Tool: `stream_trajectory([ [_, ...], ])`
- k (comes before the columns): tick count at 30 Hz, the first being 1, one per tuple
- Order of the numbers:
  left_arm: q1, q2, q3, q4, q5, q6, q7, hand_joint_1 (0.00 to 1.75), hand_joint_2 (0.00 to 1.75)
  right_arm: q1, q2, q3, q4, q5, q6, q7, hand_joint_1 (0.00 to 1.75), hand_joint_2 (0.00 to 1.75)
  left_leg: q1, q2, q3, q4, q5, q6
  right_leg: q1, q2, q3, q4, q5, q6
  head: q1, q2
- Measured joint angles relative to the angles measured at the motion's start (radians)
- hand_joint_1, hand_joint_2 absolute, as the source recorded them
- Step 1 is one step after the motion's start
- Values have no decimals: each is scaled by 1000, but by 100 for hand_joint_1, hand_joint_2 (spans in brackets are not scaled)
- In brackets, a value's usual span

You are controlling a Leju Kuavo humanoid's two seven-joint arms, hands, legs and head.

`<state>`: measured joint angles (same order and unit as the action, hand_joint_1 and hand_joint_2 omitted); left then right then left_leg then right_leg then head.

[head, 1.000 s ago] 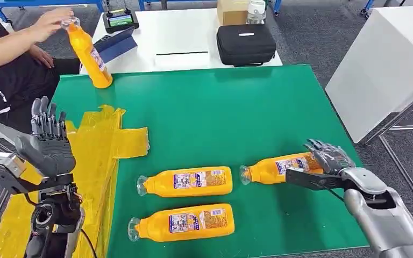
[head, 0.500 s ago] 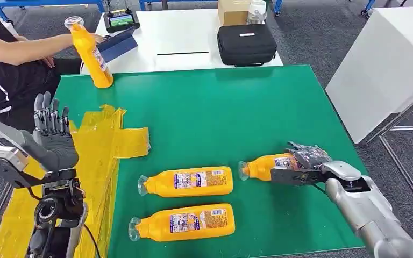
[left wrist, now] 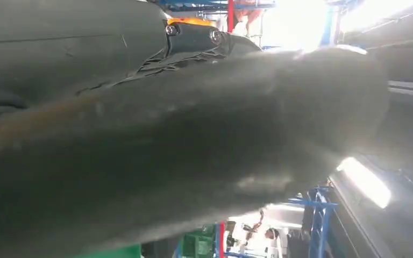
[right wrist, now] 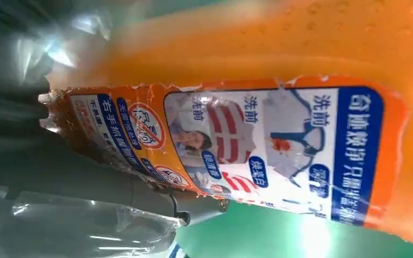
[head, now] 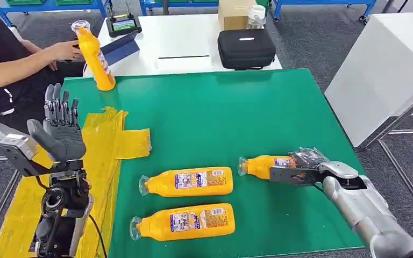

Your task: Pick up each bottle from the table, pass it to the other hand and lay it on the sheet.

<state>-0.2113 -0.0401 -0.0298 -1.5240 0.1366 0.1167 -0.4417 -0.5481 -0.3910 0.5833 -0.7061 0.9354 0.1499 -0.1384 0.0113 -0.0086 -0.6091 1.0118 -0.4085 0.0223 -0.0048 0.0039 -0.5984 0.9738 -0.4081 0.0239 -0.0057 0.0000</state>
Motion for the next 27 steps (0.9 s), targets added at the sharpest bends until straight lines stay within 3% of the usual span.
stream_trajectory([
  [4,3,3,0,3,21,-13,10,0,0,26,-37,-14,-52,-23,17,44,175,175,0,-6,-1,0,1,1,-1,-5,2,0,-1,2,0,0],
  [11,5,9,0,4,37,-31,21,0,0,65,-78,-45,-121,-33,12,76,175,175,-1,-6,-2,0,1,1,-2,-6,2,0,-1,2,0,0],
  [12,7,10,0,4,50,-40,27,0,175,77,-84,-54,-137,-48,3,88,175,175,-1,-7,-3,0,1,2,-2,-6,2,0,-1,2,0,0],
  [18,59,21,31,1,138,-124,52,0,175,170,-122,-269,-403,-261,-15,78,175,175,-3,-6,-18,0,3,4,-3,-6,-11,1,4,2,0,0],
  [22,68,19,41,6,175,-171,63,0,175,172,-79,-394,-569,-341,-34,29,175,175,-2,0,-18,0,4,3,-3,-3,-15,1,4,1,0,0],
  [27,41,16,35,49,201,-211,65,0,175,111,11,-434,-650,-357,-54,18,175,175,-1,0,-20,0,4,2,-2,-2,-16,2,4,1,0,0],
])
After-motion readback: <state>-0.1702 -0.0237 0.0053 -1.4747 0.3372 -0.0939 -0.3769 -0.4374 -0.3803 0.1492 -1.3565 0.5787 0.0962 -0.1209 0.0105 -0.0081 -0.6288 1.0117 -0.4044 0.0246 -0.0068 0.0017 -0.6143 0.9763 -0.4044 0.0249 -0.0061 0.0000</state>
